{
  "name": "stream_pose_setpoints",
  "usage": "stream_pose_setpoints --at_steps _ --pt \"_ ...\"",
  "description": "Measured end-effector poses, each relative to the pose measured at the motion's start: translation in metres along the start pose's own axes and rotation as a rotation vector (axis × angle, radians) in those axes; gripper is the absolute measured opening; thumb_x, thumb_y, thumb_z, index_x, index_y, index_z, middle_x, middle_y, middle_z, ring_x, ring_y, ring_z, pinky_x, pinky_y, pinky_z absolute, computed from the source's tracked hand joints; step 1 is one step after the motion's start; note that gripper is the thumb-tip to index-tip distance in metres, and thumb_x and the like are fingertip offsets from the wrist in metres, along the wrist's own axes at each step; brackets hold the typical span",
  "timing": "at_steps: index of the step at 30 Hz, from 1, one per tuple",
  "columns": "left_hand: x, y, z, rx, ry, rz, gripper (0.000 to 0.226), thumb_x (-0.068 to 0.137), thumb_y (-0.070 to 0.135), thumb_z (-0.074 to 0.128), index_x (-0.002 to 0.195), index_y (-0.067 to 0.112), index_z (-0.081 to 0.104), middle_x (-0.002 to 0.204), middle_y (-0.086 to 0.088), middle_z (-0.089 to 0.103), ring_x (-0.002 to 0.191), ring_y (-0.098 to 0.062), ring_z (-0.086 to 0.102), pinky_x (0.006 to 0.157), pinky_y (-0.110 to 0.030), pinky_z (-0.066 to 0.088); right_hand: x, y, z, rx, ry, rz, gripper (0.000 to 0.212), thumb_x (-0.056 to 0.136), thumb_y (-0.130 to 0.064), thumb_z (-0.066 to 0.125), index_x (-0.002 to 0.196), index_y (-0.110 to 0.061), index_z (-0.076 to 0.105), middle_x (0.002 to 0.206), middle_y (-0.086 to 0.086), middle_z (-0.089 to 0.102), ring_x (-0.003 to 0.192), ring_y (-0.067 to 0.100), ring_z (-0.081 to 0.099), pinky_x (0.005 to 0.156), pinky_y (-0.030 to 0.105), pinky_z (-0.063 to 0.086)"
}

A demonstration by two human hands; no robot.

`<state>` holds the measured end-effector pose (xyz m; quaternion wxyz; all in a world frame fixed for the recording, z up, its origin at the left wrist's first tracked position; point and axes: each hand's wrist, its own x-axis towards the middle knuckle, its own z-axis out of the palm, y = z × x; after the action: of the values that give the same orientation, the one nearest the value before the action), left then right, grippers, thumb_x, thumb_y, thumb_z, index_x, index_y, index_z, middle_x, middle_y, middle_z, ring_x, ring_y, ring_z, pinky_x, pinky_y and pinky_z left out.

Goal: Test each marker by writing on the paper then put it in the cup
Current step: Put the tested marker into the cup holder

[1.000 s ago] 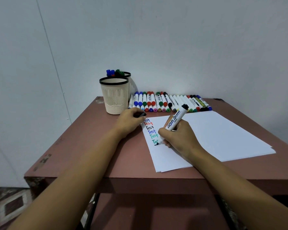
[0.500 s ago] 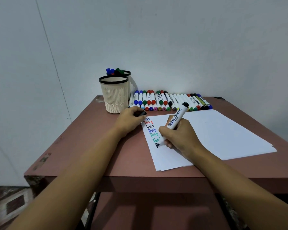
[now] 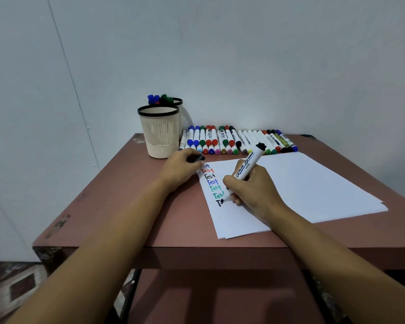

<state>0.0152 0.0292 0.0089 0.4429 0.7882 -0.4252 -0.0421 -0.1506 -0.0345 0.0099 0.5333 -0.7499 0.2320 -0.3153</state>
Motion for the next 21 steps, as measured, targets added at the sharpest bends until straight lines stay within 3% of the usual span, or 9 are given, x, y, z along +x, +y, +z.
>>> stream_pose_setpoints --at_steps 7,15,21 --pt "-0.0005 0.0004 -0.0002 0.000 -0.009 -0.002 0.032 0.088 0.019 0.061 0.120 0.012 0.061 0.116 -0.005 0.060 0.095 -0.010 0.050 0.079 -0.021 0.036 0.0029 0.0045 0.0011 0.005 0.046 -0.012 0.034 0.082 -0.005 0.060 0.059 -0.011 0.037 0.041 -0.010 0.046 0.038 0.001 0.050 0.041 0.019 0.037" --pt "-0.0005 0.0004 -0.0001 0.005 -0.009 0.004 0.033 0.089 0.019 0.060 0.121 0.011 0.060 0.119 -0.005 0.059 0.096 -0.009 0.049 0.080 -0.021 0.036 0.0033 0.0062 0.0008 -0.020 0.064 -0.019 0.031 0.081 -0.006 0.061 0.059 -0.011 0.040 0.043 -0.007 0.048 0.040 0.007 0.049 0.048 0.027 0.040" --pt "-0.0002 0.0001 -0.0004 0.004 -0.015 -0.002 0.033 0.089 0.020 0.060 0.121 0.012 0.060 0.118 -0.004 0.059 0.097 -0.010 0.049 0.079 -0.022 0.036 0.0030 0.0058 0.0010 -0.008 0.049 -0.027 0.037 0.084 -0.003 0.059 0.059 -0.014 0.034 0.035 -0.015 0.045 0.035 -0.003 0.047 0.046 0.022 0.037"
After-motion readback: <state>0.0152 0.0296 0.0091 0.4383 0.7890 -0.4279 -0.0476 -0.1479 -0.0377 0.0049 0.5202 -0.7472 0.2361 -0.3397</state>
